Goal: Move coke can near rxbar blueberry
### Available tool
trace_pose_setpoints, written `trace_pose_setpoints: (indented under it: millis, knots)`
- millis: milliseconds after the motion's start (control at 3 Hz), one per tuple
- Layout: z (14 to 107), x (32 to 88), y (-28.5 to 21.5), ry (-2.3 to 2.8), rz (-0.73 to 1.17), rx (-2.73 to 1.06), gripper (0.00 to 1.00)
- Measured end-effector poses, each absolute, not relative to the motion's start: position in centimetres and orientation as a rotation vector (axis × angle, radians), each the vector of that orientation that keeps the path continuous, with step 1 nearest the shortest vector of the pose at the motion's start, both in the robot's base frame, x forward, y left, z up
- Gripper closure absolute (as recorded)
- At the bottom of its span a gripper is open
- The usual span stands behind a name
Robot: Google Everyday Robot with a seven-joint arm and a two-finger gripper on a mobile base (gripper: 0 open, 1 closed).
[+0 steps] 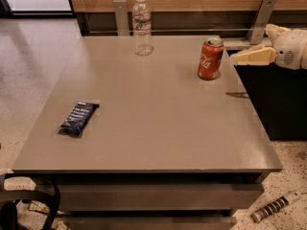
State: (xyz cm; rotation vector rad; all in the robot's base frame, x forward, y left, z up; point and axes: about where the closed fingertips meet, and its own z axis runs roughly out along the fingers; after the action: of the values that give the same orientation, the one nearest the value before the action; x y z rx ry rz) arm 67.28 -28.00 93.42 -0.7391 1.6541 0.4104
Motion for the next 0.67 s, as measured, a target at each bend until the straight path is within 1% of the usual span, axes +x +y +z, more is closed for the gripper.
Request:
trace_pose_setpoints:
  millis: [667]
  knots:
    - [89.7, 70.4, -27.2, 1.612, 0.516, -0.683, 0.0]
